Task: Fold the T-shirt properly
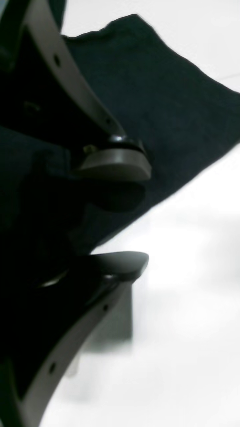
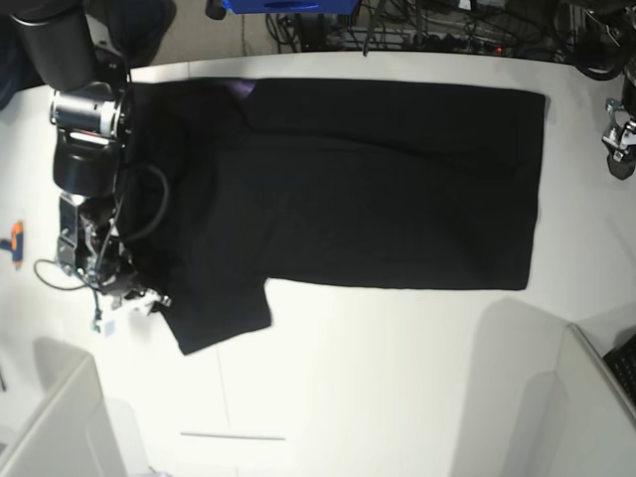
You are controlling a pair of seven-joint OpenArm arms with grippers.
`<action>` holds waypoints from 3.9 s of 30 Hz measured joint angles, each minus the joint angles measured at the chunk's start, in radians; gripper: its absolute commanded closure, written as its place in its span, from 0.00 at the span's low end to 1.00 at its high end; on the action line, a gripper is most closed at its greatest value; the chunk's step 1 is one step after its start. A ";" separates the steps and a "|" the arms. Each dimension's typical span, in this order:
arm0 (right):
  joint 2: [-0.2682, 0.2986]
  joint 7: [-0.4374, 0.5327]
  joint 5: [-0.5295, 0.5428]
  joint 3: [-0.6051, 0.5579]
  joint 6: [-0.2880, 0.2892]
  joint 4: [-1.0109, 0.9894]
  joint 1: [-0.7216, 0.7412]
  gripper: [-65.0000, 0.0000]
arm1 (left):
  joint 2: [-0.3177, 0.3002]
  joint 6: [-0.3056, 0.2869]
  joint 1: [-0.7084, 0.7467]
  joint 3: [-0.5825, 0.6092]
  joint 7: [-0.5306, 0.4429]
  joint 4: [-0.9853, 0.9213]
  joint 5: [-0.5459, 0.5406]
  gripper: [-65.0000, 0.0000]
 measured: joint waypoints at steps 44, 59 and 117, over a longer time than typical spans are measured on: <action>-0.001 0.063 0.005 -0.095 0.007 0.004 -0.023 1.00 | -0.185 0.010 -0.379 0.287 0.001 -0.429 0.074 0.04; -0.003 0.055 0.011 -0.094 0.007 0.005 -0.022 1.00 | -0.206 -0.072 -0.894 0.798 -0.065 -1.022 0.388 0.04; 0.024 0.013 -0.004 -0.092 -0.007 0.325 -0.166 1.00 | -0.192 -0.174 -0.753 0.937 -0.132 -0.880 0.362 1.00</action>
